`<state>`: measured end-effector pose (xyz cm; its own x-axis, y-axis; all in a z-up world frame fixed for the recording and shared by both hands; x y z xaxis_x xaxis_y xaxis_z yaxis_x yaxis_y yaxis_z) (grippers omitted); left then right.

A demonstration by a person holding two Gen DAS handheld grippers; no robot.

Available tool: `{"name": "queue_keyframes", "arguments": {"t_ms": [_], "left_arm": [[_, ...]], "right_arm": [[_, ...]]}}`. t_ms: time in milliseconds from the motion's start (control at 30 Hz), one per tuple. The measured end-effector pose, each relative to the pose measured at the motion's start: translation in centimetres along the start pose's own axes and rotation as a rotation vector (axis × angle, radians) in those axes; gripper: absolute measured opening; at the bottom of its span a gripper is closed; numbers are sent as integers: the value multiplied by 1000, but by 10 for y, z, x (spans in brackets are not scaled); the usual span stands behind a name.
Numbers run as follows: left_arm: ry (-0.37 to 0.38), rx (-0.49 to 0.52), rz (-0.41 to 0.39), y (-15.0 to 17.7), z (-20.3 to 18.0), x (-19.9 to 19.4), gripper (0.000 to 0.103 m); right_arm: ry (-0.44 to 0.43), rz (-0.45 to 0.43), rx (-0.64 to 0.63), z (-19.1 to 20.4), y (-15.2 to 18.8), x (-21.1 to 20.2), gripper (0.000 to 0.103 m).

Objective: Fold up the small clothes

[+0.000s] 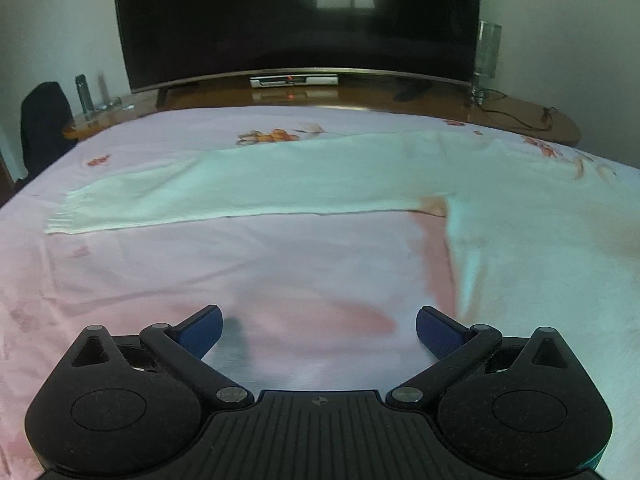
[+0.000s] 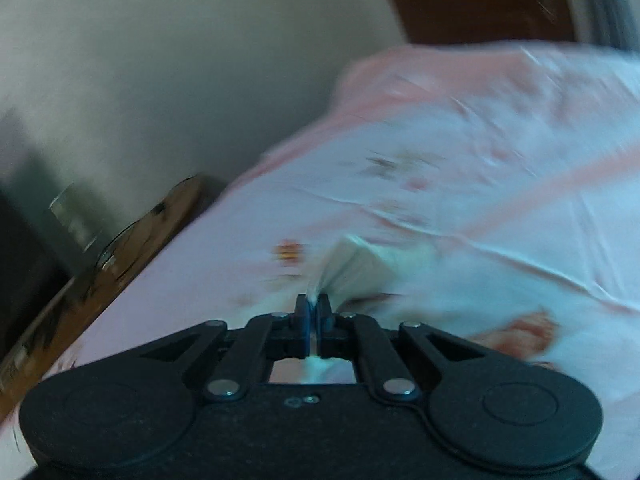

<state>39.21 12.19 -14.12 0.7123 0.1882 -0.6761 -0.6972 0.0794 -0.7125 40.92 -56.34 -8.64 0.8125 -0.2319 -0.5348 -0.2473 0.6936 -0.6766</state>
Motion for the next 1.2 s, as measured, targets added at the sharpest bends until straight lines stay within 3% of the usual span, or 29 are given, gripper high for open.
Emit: {"name": "queue_keyframes", "arguments": {"t_ms": [133,367,600,700,733,767,800,867,1000,1033,1067,1100,1200], "left_arm": [[-43,4,17,5,9,-1,103],[-67,-31,33,18,33,-9,103],[-67,-43,70,36,45,-10,103],[-64,-50,73,38,44,-9,103],[-63,-52,73,37,43,-9,103],[-63,-57,62,34,42,-11,103],[-52,-62,37,28,38,-14,103],[-11,-58,-7,14,26,-20,103],[150,-19,-80,-35,-30,-15,103],[206,-20,-88,-47,-47,-11,95],[276,-34,-91,-58,-64,-6,62],[328,-48,-70,-67,-83,1,50],[461,-91,-24,-88,-130,23,47]], "right_arm": [[-130,65,-180,96,44,6,4],[-322,238,-398,236,171,10,4],[-413,356,-543,305,266,-3,6],[-439,369,-589,315,291,-8,17],[-463,372,-597,314,297,-14,28],[-496,377,-615,318,300,-18,41],[-528,378,-635,321,301,-24,44],[-577,350,-642,319,295,-41,32],[-551,279,-556,291,255,-58,33],[-528,273,-529,282,246,-58,34],[-498,270,-504,270,236,-58,34],[-471,268,-486,259,228,-57,34],[-423,244,-426,231,206,-54,34]]}}
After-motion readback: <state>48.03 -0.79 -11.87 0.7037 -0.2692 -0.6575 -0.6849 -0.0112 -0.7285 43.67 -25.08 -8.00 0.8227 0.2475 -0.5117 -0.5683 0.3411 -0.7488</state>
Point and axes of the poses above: each gripper's, at about its wrist camera, not at the fingertips, and x roughly the way its jaws point, z to its left, y to its underside, the point moved 6 cm from there along x, roughly the way its jaws point, and after that the axes turned 11 degrees about x, right-handed, at the moved point
